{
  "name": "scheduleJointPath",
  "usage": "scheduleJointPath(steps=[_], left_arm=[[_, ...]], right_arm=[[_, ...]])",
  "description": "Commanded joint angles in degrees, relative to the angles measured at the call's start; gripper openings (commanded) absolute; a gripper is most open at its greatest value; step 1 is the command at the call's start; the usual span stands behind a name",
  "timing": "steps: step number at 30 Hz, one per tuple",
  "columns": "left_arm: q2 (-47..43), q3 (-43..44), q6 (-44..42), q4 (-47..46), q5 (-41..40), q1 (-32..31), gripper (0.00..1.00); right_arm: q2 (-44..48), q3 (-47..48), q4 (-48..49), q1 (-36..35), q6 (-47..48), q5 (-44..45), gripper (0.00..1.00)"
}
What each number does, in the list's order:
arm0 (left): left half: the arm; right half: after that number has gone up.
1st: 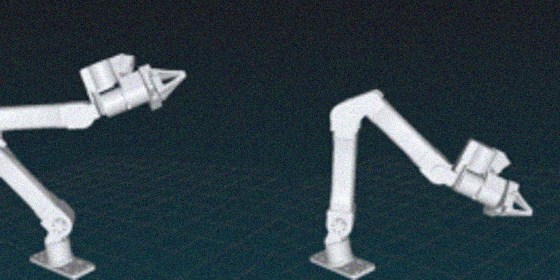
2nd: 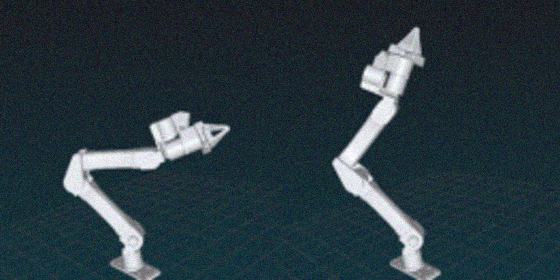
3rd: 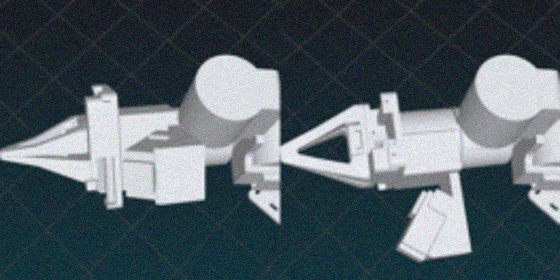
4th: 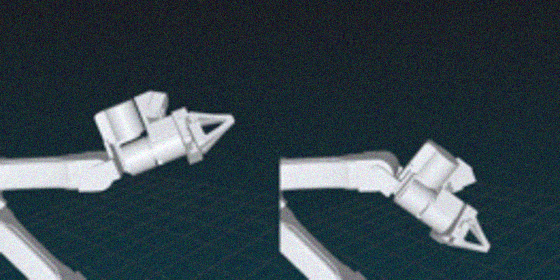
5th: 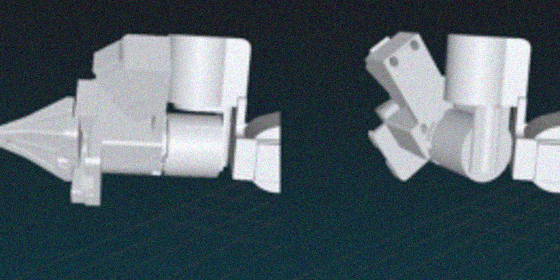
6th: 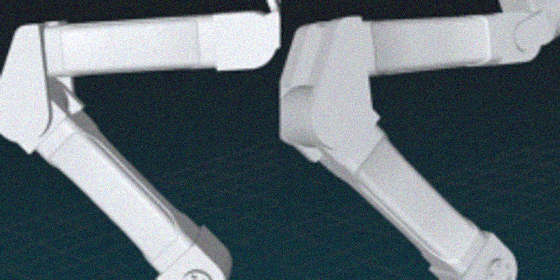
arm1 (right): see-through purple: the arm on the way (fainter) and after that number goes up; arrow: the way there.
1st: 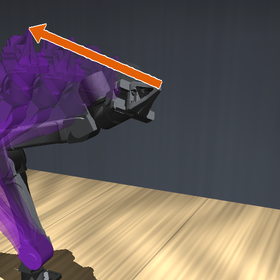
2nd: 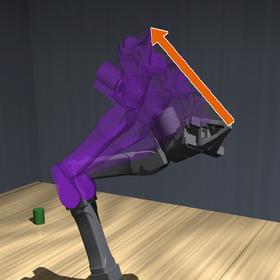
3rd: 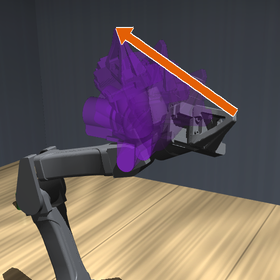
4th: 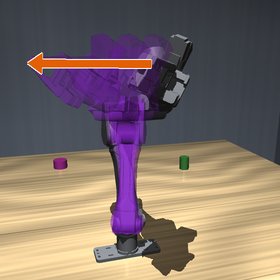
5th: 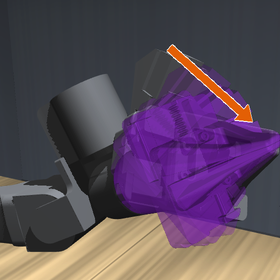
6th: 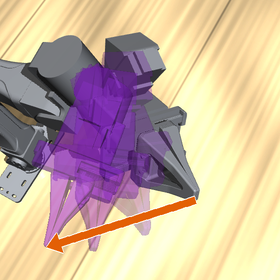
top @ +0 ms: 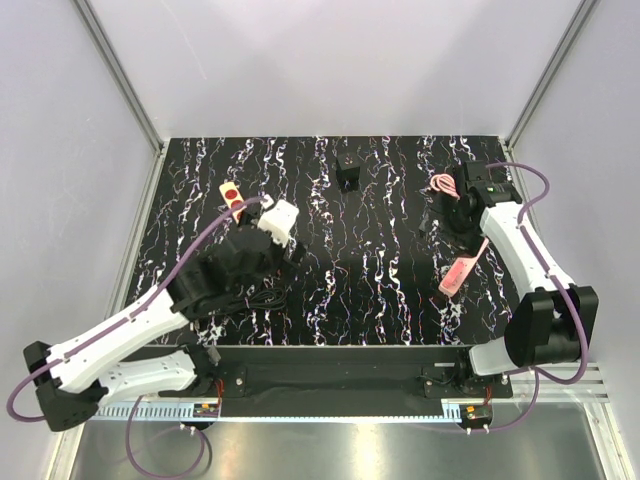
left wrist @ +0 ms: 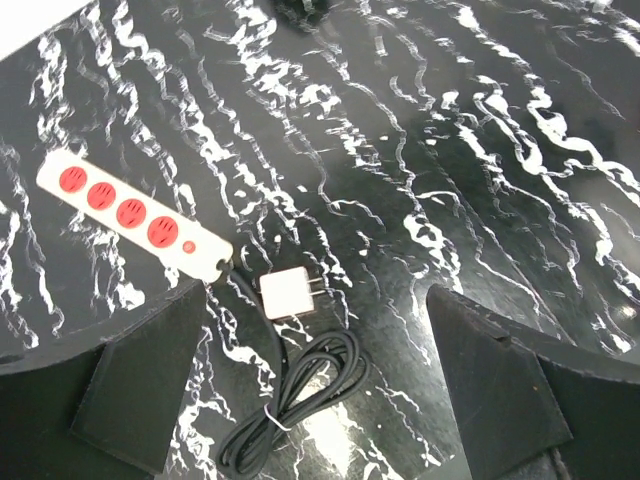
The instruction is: Insert the plug
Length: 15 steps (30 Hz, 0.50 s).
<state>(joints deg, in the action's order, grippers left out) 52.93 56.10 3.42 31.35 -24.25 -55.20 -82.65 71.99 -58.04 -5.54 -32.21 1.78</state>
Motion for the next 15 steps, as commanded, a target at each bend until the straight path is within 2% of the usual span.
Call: scheduleJointPath(steps=[1, 2, 3, 5, 6, 9, 12, 15], left_arm=[[5.0, 5.5, 5.5, 1.6, -2.6, 4.0, 0.99], [6.0, 6.5, 6.8, 2.6, 3.4, 6.1, 0.99], [7.0, 7.8, 8.0, 3.5, 8.2, 11.9, 0.99], [10.2, 8.1, 11.2, 3.5, 20.3, 17.7, 0.99], [11.5, 8.3, 11.8, 4.0, 22.5, 22.4, 0.99], [18.2, 9.4, 11.9, 5.6, 21.4, 26.4, 0.97], [24.2, 9.6, 12.1, 5.9, 19.9, 27.2, 0.93], [29.4, 9.6, 13.0, 5.8, 22.0, 27.3, 0.90]], right_arm=[[-0.2, 2.2, 4.6, -2.2, 2.8, -3.0, 1.00], [-0.1, 2.2, 5.2, -2.5, 3.1, -3.4, 1.00], [0.1, 2.3, 6.2, -2.5, 3.5, -4.3, 1.00], [0.8, 2.1, 7.3, -2.6, 4.5, -5.6, 1.00], [1.3, 1.8, 8.5, -2.6, 5.0, -7.3, 1.00], [3.4, 0.4, 10.0, -2.7, 7.0, -10.7, 1.00], [6.0, -1.7, 11.2, -2.8, 7.9, -12.7, 1.00], [9.3, -4.5, 14.5, -2.7, 6.6, -17.9, 1.00]])
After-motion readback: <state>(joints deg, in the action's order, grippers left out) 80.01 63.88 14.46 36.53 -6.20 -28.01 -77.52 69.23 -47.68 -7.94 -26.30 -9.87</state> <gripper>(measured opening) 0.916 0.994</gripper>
